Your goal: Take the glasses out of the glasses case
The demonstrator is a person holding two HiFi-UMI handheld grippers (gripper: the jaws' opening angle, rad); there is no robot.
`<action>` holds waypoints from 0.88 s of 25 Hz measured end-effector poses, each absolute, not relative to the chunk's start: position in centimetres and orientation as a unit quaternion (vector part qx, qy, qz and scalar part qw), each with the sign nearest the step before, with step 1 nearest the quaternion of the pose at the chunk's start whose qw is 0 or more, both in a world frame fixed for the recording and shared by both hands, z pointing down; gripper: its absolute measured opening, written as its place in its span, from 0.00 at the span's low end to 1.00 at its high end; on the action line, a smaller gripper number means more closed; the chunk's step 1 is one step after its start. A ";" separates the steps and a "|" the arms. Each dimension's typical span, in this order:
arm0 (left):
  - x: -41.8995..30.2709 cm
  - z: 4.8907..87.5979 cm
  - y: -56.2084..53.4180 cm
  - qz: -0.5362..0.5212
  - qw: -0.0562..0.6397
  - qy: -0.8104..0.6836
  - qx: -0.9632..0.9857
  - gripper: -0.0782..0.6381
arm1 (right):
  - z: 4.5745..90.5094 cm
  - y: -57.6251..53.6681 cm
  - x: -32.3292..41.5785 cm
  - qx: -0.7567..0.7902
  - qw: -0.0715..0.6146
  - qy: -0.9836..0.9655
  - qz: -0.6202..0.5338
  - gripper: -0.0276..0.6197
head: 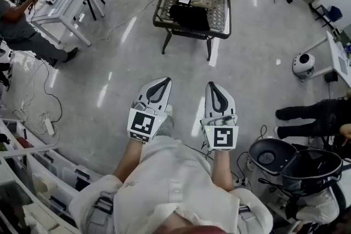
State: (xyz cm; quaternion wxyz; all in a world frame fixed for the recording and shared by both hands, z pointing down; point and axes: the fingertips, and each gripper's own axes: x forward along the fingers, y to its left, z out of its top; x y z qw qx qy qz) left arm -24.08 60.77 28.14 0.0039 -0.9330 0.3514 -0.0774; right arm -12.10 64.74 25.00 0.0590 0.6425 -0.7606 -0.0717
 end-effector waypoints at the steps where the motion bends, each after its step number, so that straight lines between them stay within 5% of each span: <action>1: -24.0 28.3 59.8 -0.077 0.005 0.351 -0.933 0.13 | 25.1 63.8 -11.9 0.646 0.062 -0.758 -0.070 0.05; 22: -22.1 29.3 39.3 -0.083 -0.001 0.307 -0.948 0.13 | 26.9 44.3 -10.1 0.681 0.075 -0.728 -0.039 0.05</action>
